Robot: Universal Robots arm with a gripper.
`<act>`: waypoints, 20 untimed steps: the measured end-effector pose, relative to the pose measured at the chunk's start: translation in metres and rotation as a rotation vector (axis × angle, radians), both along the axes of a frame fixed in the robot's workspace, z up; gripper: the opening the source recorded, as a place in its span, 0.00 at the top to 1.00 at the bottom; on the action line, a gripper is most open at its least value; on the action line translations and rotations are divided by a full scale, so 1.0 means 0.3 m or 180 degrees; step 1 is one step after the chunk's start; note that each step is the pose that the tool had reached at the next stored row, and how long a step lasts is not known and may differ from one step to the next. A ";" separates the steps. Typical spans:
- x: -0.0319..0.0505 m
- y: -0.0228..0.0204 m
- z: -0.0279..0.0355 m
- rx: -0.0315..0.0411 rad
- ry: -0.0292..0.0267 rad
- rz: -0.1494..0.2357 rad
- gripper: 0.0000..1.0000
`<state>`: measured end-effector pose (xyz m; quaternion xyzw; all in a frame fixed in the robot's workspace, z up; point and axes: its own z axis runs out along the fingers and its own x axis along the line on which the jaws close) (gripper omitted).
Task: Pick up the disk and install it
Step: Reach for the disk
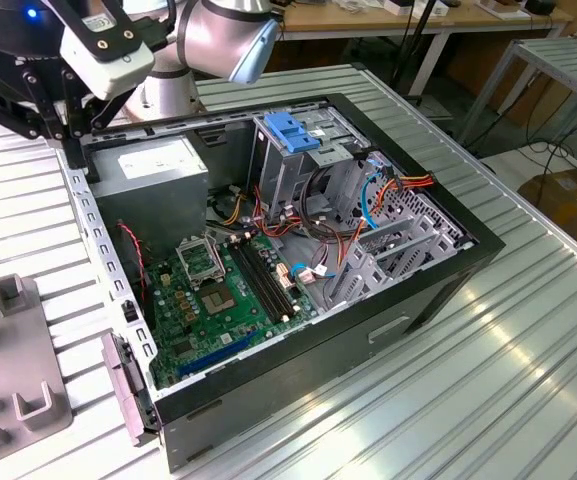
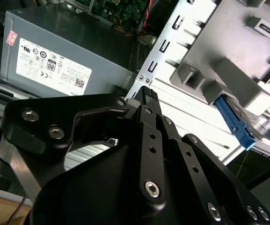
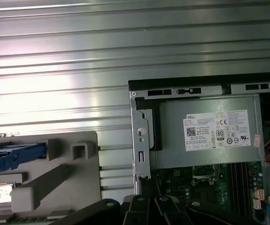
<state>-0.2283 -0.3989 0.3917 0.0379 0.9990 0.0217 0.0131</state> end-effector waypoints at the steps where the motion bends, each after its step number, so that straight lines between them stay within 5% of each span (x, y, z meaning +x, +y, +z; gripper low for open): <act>1: -0.006 0.000 0.000 0.0000 0.0000 0.0000 0.90; 20: -0.088 0.000 -0.001 0.0000 0.0000 0.0000 0.90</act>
